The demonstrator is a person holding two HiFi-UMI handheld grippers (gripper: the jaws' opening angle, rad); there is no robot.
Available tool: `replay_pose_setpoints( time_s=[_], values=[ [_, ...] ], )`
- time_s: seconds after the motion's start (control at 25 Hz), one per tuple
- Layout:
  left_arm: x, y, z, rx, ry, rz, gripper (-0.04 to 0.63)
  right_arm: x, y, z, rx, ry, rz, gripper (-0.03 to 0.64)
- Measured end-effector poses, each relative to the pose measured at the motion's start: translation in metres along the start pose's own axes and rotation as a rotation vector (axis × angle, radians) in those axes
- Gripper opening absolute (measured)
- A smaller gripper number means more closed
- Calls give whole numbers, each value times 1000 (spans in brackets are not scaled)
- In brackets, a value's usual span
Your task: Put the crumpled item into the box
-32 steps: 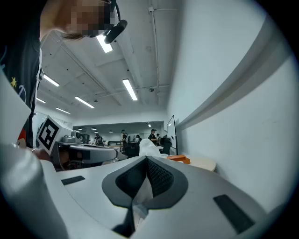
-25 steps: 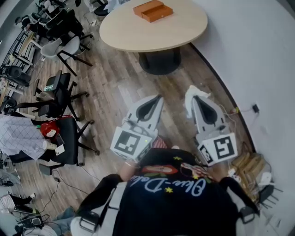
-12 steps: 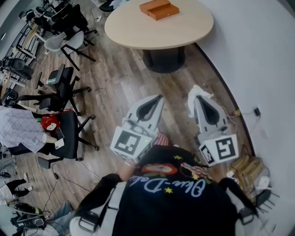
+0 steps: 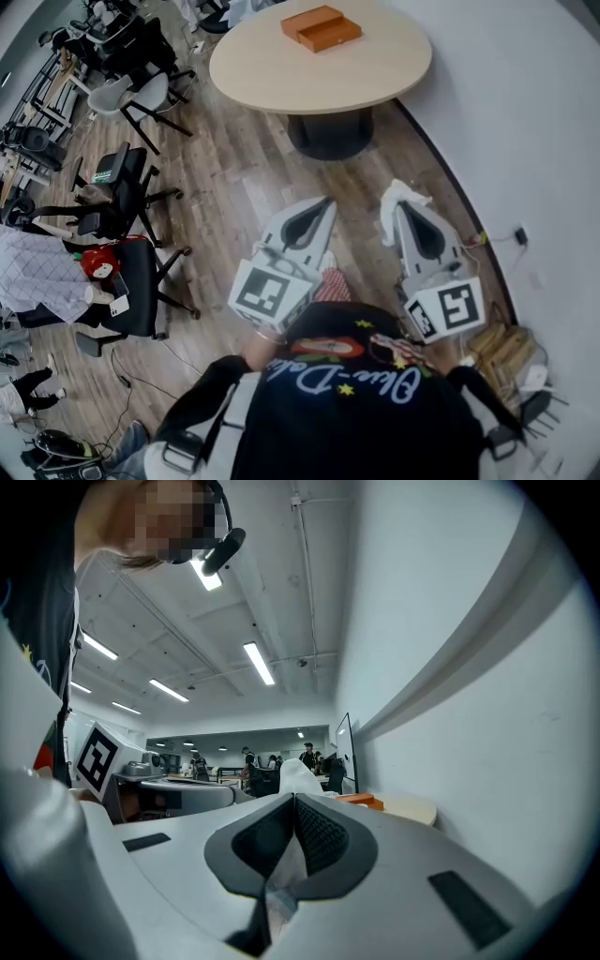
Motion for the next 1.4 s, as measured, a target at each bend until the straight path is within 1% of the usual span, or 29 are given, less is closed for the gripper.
replay_pose_setpoints(
  time_s=[0.16,0.32,0.6,0.76,0.88,1.16,1.28,1.4],
  values=[
    [8,-19,8,-17,-4,-18,-8,-15,-10,3,1,45,-10,0],
    [21,-36,9,-15,7,-24,-8,-27,-27,6,2,34,-26,0],
    [51,-64,13,-18,13,-11,-8,-49,-65,4,14,44,-17,1],
    [70,-72,18,-32,5,16,-8,-49,-91,10,6,10,15,0],
    [87,-77,19,-37,10,32,-8,-54,-110,9,9,44,28,0],
    [129,-89,25,-64,25,58,-8,-60,-156,16,4,78,34,0],
    [144,-93,30,-68,26,60,-8,-59,-174,21,-4,83,43,0],
    [158,-99,30,-63,28,47,-8,-59,-188,22,3,82,31,0]
  ],
)
Point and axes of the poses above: the fingertips, and each gripper's own axes: y backward along the fingers, x to its left, z out of its top, the point moved 7 cm from there along y, backward along the fingers, and after that the axes turned 4 degrees about y, right-handed, at the moved point
